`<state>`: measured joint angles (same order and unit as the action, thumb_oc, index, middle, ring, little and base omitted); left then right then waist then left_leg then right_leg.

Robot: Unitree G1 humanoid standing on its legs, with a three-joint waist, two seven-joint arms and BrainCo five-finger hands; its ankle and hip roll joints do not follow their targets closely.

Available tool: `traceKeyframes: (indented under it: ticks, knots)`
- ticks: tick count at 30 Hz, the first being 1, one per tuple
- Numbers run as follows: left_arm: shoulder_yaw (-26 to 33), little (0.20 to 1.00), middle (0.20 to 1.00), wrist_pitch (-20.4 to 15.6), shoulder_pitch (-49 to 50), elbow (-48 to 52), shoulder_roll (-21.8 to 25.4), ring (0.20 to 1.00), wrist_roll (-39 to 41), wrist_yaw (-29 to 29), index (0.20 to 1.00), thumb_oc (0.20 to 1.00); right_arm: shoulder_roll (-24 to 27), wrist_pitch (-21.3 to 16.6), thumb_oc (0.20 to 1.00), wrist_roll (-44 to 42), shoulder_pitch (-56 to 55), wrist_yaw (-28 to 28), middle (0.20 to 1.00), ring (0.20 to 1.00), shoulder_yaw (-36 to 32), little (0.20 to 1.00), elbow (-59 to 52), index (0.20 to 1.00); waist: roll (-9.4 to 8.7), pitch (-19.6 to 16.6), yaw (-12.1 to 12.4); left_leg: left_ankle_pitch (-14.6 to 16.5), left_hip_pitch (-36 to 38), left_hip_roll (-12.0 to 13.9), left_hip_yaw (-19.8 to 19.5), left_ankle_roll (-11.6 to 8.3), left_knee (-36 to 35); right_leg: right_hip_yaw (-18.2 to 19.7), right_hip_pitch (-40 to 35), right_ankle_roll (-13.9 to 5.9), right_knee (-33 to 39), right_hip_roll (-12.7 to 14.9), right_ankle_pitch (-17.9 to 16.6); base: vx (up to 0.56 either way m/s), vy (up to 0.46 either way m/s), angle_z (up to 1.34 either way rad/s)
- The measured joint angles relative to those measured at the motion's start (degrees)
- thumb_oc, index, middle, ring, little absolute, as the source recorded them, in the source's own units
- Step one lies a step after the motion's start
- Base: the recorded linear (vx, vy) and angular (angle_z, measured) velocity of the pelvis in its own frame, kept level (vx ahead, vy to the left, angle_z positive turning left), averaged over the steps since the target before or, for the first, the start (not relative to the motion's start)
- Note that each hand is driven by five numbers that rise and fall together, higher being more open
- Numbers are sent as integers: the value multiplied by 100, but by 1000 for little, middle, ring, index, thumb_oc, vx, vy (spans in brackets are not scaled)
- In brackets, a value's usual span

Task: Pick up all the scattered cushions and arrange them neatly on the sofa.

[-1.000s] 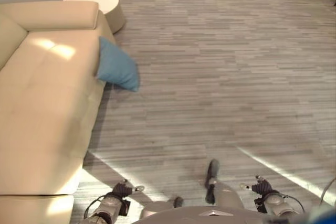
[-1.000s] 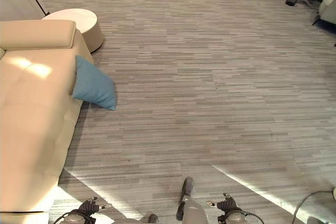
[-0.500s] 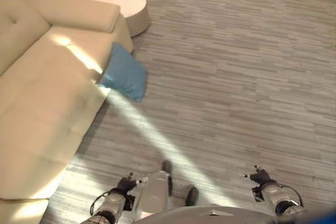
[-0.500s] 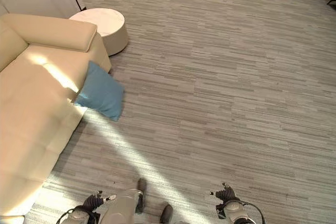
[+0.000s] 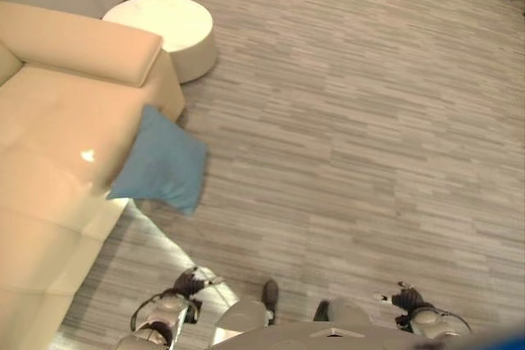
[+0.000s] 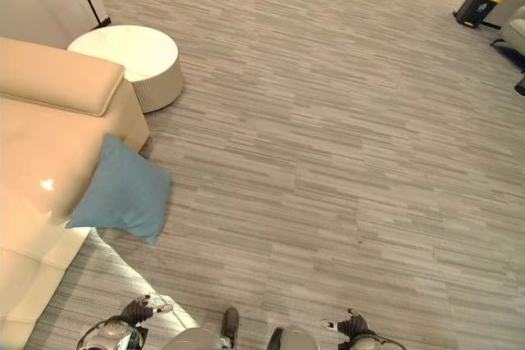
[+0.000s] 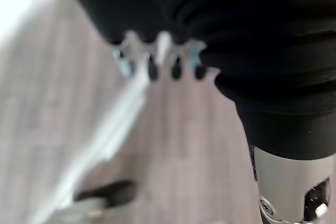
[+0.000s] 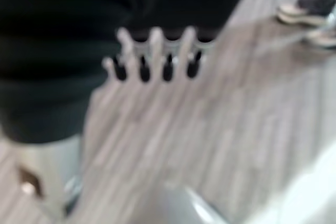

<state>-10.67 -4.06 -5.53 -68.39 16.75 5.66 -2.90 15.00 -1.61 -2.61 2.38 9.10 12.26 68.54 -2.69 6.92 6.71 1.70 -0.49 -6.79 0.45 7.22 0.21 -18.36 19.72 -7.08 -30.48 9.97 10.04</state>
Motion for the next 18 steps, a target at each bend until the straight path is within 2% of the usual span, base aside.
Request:
traceKeyframes:
  ticks: [1, 2, 3, 4, 6, 7, 8, 9, 10, 11, 12, 13, 14, 15, 16, 18]
  knots:
    - [-4, 1000, 1000, -6, -24, -54, -72, 1000, 1, -4, 1000, 1000, -3, -2, 1000, -6, 2, 2, 1000, 1000, 1, 1000, -35, 1000, 58, 8, 21, 72, 151, -85, -246, -76, -2, 98, 155, -2, 637, -84, -168, 498, -164, 69]
    - [15, 1000, 1000, -3, -39, -172, -71, 1000, 0, -9, 1000, 1000, 11, -7, 1000, -10, 4, 1, 1000, 1000, -3, 1000, -96, 1000, 44, -27, -36, 173, 188, -74, -453, -141, 6, 347, 109, 28, 1624, -315, -295, 363, -117, 82]
    - [50, 1000, 1000, 9, -116, -314, -114, 1000, 0, -5, 1000, 1000, 22, -9, 1000, -11, -8, 4, 1000, 1000, -5, 1000, -134, 1000, 75, -18, -150, 225, 248, -52, -728, -87, 4, 660, -75, 40, 2631, -569, -473, 361, -118, 125]
    - [54, 1000, 1000, 10, -187, -385, -162, 1000, 0, -7, 1000, 1000, 16, 7, 1000, -11, -11, 1, 1000, 1000, -10, 1000, -109, 1000, 126, 29, -203, 256, 310, -51, -1006, -119, -14, 933, -79, -5, 3243, -733, -707, 315, -118, 148]
    - [55, 1000, 1000, 6, -118, -396, -228, 1000, -2, -3, 1000, 1000, 18, 10, 1000, -11, -8, 1, 1000, 1000, -34, 1000, -105, 1000, 98, 79, -288, 359, 568, -57, -1418, -157, -18, 1136, -50, 139, 3362, -843, -1199, 326, -139, 153]
    - [51, 1000, 1000, 4, -3, -399, -240, 1000, -3, -3, 1000, 1000, 11, 5, 1000, -11, -26, -2, 1000, 1000, -30, 1000, -68, 1000, 43, 62, -296, 403, 773, -126, -1417, -224, -16, 1122, -169, 245, 3308, -830, -1355, 345, -161, 152]
    - [44, 1000, 1000, -1, 114, -394, -233, 1000, -5, -4, 1000, 1000, 11, -2, 1000, -11, -56, -3, 1000, 1000, -36, 1000, 41, 1000, -92, 6, -293, 522, 1057, -242, -1358, -360, -12, 1114, -423, 356, 3155, -730, -1391, 298, -183, 133]
    - [42, 1000, 1000, -1, 276, -392, -290, 1000, -5, -8, 1000, 1000, 62, -1, 1000, -12, -54, -2, 1000, 1000, -68, 1000, 135, 1000, -16, -46, -275, 705, 1210, -167, -1380, -445, 26, 1123, -500, 671, 2984, -741, -1780, 211, -176, 112]
    - [39, 1000, 1000, -4, 352, -383, -326, 1000, -4, 2, 1000, 1000, 99, -4, 1000, -14, -33, 0, 1000, 1000, -81, 1000, 154, 1000, 51, -91, -212, 834, 1229, -66, -1372, -583, 209, 1033, -549, 769, 2803, -788, -1828, 158, -182, 96]
    - [45, 1000, 1000, -3, 405, -383, -327, 1000, -2, 1, 1000, 1000, 93, -13, 1000, -31, -9, 1, 1000, 1000, -134, 1000, 142, 1000, 56, -104, -174, 869, 1014, -44, -1309, -652, 733, 840, -722, 852, 2898, -790, -1768, 116, -168, 96]
    - [55, 1000, 1000, -3, 413, -372, -319, 1000, 0, 1, 1000, 1000, 98, -23, 1000, -62, 34, 4, 1000, 1000, -148, 1000, 94, 1000, 18, -85, -87, 905, 570, -75, -1073, -724, 1633, 664, -914, 949, 3128, -777, -1773, 102, -159, 102]
    - [72, 1000, 1000, -6, 366, -340, -308, 1000, 0, 1, 1000, 1000, 100, -77, 1000, -71, 128, 1, 1000, 1000, -145, 1000, 82, 1000, -100, -23, -32, 969, -140, -40, -627, -841, 2853, 586, -1019, 1202, 3238, -770, -1754, 118, -149, 82]
    - [73, 1000, 1000, -4, 375, -336, -275, 1000, 0, 3, 1000, 1000, 86, -112, 1000, -102, 263, 5, 1000, 1000, -146, 1000, 80, 1000, -149, 4, 59, 990, -694, 189, -211, -809, 3614, 496, -1079, 1376, 3250, -835, -1617, 151, -137, 57]
    - [76, 1000, 1000, 1, 388, -337, -241, 1000, 5, 0, 1000, 1000, 68, -140, 1000, -124, 348, 6, 1000, 1000, -130, 1000, 57, 1000, -212, 42, 74, 995, -974, 421, 65, -797, 3774, 408, -1165, 1498, 3262, -889, -1511, 189, -102, 38]
    - [218, 1000, 1000, 2, 375, -335, -186, 1000, 97, -13, 1000, 1000, 39, -137, 1000, -130, 414, 8, 1000, 1000, -95, 1000, 59, 1000, -319, 116, 59, 996, -1166, 720, 400, -793, 3607, 229, -1354, 1510, 3366, -928, -1445, 207, -56, 57]
    - [209, 1000, 1000, 4, 280, -264, -36, 1000, 165, -5, 1000, 1000, 9, -123, 1000, -133, 401, 11, 1000, 1000, -94, 1000, 116, 1000, -467, 233, 28, 971, -1339, 1030, 789, -806, 2746, 1, -1675, 1354, 3561, -1009, -1289, 260, -19, 63]
